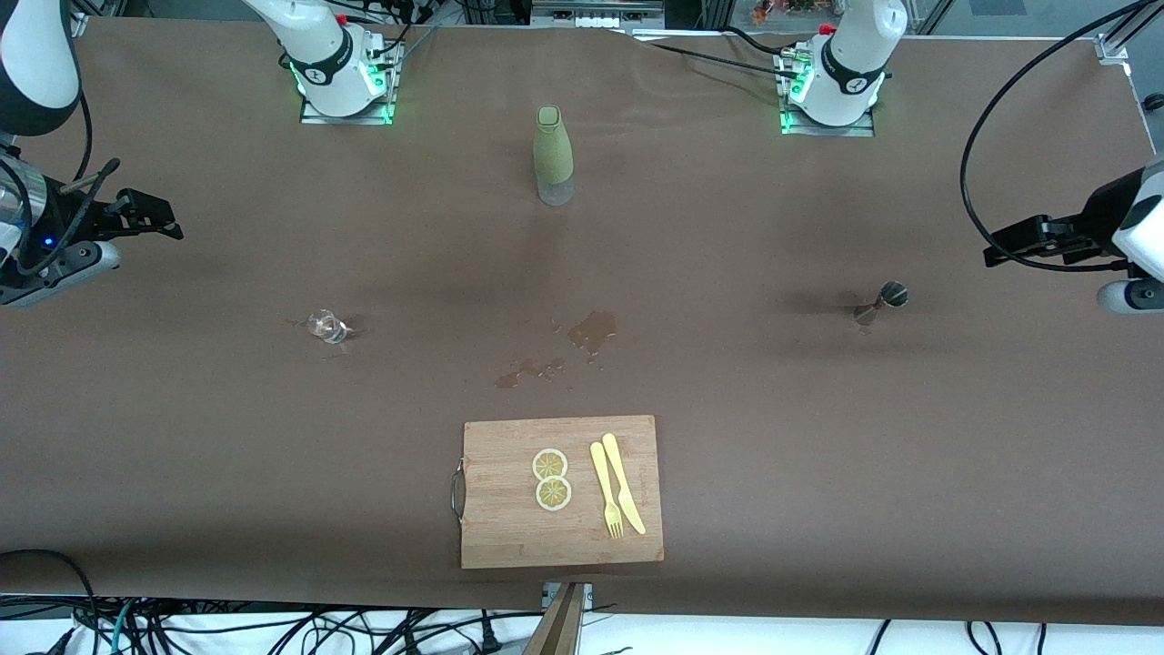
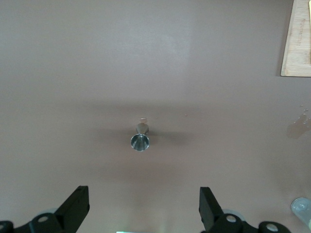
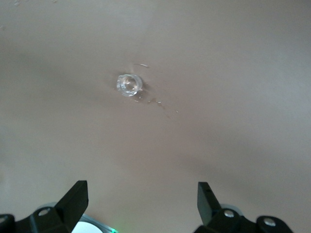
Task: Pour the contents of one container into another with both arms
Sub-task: 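Lower the right gripper to the glass cup while the left gripper approaches the jigger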
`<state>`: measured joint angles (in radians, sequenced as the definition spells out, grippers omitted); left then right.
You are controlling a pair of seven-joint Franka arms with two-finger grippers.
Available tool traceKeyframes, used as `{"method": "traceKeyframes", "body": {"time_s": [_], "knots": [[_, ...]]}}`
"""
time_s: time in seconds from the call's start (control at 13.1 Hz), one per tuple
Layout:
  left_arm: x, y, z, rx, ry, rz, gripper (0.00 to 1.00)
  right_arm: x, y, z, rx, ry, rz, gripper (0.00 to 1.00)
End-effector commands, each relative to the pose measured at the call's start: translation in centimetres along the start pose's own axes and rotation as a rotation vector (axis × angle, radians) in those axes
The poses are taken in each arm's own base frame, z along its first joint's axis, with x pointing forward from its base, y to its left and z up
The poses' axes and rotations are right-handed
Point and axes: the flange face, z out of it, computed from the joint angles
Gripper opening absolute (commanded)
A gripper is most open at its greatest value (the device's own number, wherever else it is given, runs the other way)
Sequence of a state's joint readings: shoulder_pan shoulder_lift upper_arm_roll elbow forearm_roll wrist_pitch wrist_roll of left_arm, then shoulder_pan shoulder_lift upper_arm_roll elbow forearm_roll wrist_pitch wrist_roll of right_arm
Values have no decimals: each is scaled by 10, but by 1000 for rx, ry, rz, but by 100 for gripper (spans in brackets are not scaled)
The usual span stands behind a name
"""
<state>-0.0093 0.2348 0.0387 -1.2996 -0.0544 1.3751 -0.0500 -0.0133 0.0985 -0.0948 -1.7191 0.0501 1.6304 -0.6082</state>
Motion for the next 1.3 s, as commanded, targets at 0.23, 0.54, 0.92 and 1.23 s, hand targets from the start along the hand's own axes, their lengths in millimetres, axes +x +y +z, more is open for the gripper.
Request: {"method": "traceKeyframes", "body": {"time_s": [0.23, 0.54, 0.92, 1.23], "knots": [[8, -57, 12, -17, -17, 108, 100, -6, 44, 34, 144, 40, -194, 100], [17, -102, 32, -88, -36, 213, 100, -6, 84, 89, 311, 165, -359, 100], [18, -161, 71, -196, -70, 285, 100, 0, 115, 159, 439, 374, -632, 100], [7, -231, 121, -400, -39, 478, 100, -10, 136, 228, 489, 615, -816, 100]]}}
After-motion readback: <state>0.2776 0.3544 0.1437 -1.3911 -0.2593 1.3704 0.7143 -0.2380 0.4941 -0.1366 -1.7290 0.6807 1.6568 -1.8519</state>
